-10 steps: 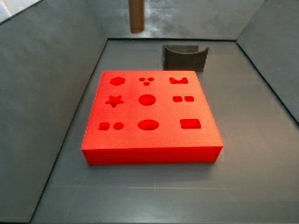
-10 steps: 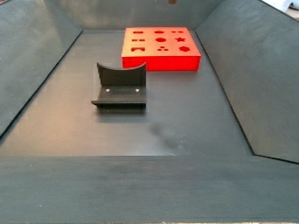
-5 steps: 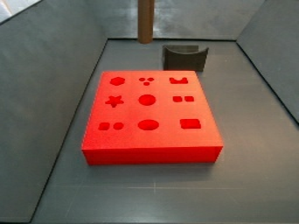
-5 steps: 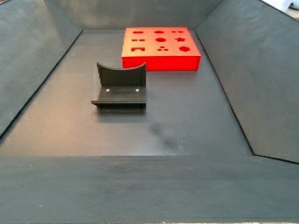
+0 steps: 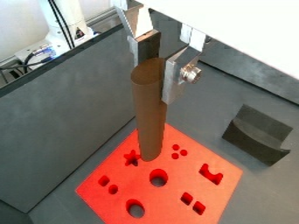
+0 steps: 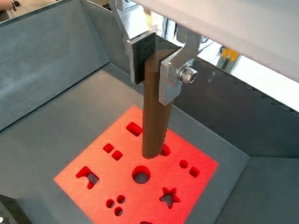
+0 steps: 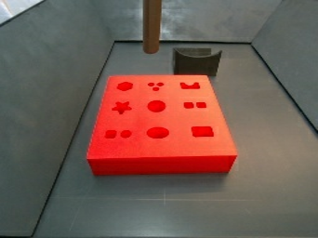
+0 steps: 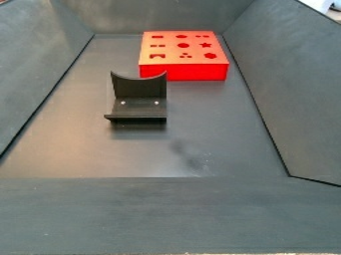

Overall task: Pick up the oval object. Move up. Move to above the board. Insert the oval object.
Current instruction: Insert the oval object.

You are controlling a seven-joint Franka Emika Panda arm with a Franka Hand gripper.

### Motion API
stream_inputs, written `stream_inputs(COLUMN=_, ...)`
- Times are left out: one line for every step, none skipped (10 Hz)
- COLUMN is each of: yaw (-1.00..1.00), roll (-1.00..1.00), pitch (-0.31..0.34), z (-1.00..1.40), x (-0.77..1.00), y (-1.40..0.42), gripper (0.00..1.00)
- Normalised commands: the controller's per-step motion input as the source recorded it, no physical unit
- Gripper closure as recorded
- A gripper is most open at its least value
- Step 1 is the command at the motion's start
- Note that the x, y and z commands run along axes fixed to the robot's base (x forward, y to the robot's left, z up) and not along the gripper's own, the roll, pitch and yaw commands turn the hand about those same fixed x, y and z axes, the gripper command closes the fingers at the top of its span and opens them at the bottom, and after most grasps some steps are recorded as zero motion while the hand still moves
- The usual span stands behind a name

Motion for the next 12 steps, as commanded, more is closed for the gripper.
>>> stream_inputs(yaw=0.00, roll=0.00, pitch=0.000, z=-0.14, x=0.00, y=-0.09, gripper=1.00)
stream_inputs(yaw=0.00, roll=0.00, pitch=0.000, z=-0.10, x=0.00, y=-0.08, gripper=1.00)
stream_inputs(yaw=0.00, roll=0.00, pitch=0.000, z=-0.05, x=0.00, y=-0.06, gripper=1.00)
stream_inputs(yaw=0.00, roll=0.00, pitch=0.021, z=0.00, x=0.00, y=0.00, gripper=1.00)
stream_inputs(yaw=0.01, roll=0.00, pitch=0.000, z=0.00, x=0.00, y=0.00, gripper=1.00)
stream_inputs(yaw=-0.07, roll=0.05, pitch=0.000, z=-0.03, x=0.00, y=-0.07, gripper=1.00)
stream_inputs(yaw=-0.85, roll=0.06, pitch=-0.003, z=-0.11, x=0.08, y=-0.20, gripper=1.00)
stream_inputs(yaw=-0.90, roll=0.06, pitch=-0.003, z=-0.11, x=0.03, y=-0.19, gripper=1.00)
stream_inputs(yaw=-0.91, roll=0.05, pitch=-0.010, z=-0.12, x=0.03, y=-0.18, gripper=1.00)
stream_inputs(yaw=-0.91, roll=0.04, pitch=-0.001, z=-0.10, x=0.03, y=-0.18, gripper=1.00)
stream_inputs(yaw=-0.91, roll=0.03, pitch=0.000, z=-0.08, x=0.02, y=-0.19, gripper=1.00)
stream_inputs(yaw=-0.92, roll=0.02, pitch=0.000, z=-0.09, x=0.02, y=-0.19, gripper=1.00)
